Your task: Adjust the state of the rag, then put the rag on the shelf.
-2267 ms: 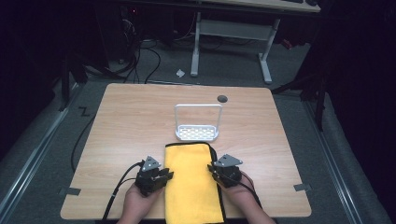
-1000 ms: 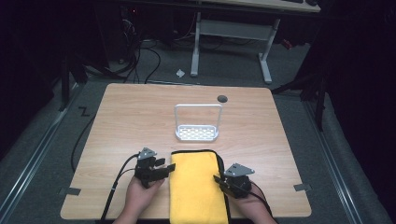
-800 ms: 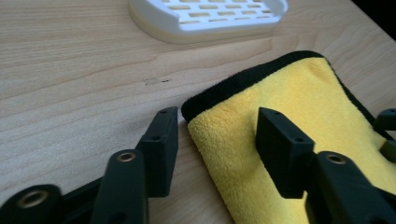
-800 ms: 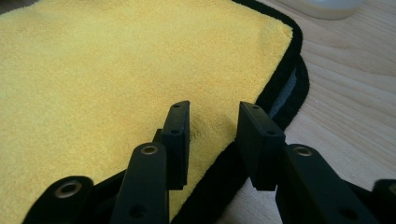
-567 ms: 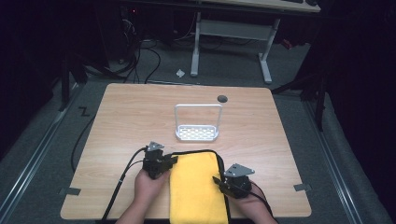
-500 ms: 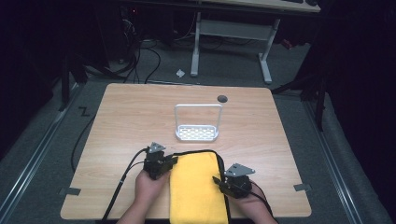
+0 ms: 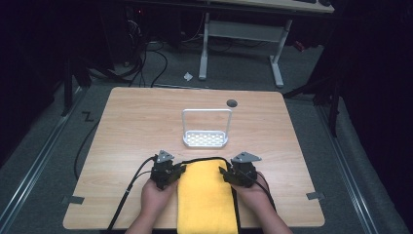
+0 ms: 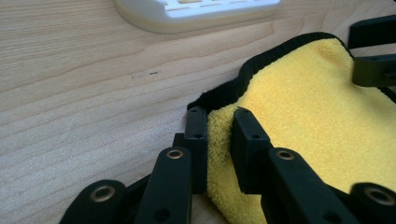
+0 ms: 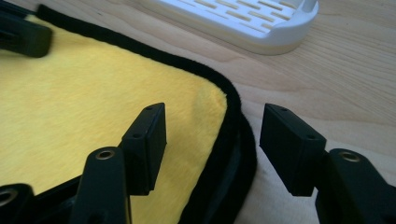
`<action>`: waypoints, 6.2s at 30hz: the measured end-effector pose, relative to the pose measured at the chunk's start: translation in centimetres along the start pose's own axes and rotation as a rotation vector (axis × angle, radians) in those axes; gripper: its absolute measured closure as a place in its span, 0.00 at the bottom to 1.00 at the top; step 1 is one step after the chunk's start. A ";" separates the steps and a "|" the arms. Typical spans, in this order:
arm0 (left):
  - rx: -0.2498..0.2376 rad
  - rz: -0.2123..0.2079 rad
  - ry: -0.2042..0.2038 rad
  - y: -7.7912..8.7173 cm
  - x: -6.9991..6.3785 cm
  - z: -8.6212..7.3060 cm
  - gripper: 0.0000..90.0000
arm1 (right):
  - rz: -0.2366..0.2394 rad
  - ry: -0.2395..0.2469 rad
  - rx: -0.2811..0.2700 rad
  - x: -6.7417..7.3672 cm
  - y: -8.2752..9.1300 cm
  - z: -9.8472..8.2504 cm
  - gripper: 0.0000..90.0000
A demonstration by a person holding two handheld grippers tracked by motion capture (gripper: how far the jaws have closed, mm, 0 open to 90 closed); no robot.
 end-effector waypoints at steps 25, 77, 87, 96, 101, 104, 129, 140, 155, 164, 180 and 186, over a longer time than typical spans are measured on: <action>-0.022 0.003 -0.010 0.3 -0.2 -0.2 0.85 | 0.040 0.012 -0.009 1.5 0.2 -0.3 0.89; -0.463 -0.012 -0.314 11.3 -7.8 13.9 0.92 | -0.041 -0.029 -0.581 -1.6 11.7 12.2 0.88; -0.500 0.025 -0.371 12.3 -7.1 16.7 0.92 | -0.047 -0.029 -0.635 -1.9 12.3 15.1 0.88; -0.535 0.052 -0.393 13.1 -6.7 20.1 0.93 | -0.057 -0.043 -0.660 -2.7 12.5 18.3 0.88; -0.543 0.070 -0.419 13.2 -6.7 21.5 0.92 | -0.083 -0.036 -0.684 -3.2 12.7 19.7 0.88; -0.555 0.068 -0.417 13.3 -6.6 21.9 0.92 | -0.088 -0.043 -0.693 -3.3 12.7 20.3 0.88; -0.405 0.150 -0.422 6.3 -0.3 26.7 0.91 | -0.086 -0.048 -0.568 -8.5 4.7 23.5 0.88; -0.267 0.146 -0.308 2.1 3.7 23.3 0.92 | -0.086 0.022 -0.453 -8.8 0.4 20.9 0.87; -0.178 0.065 -0.175 0.7 5.9 19.7 0.93 | -0.020 0.003 -0.350 -9.1 -2.4 18.8 0.88; -0.174 0.026 -0.126 0.3 6.5 17.9 0.93 | 0.019 -0.018 -0.320 -8.9 -3.1 17.6 0.88; -0.137 0.029 -0.108 -0.6 6.9 16.1 0.93 | 0.042 -0.080 -0.275 -8.9 -4.6 15.8 0.87; -0.129 0.018 -0.093 -1.1 7.1 15.3 0.93 | 0.054 -0.107 -0.258 -8.9 -5.1 15.1 0.86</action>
Point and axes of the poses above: each handheld gripper's, and its own axes: y roughly backward along the jaws, z roughly out of its top, x roughly to its left, the point moved 4 cm from there along -y, roughly forward along the jaws, and after that the axes turned 15 degrees about -z, right-handed, at the moved point
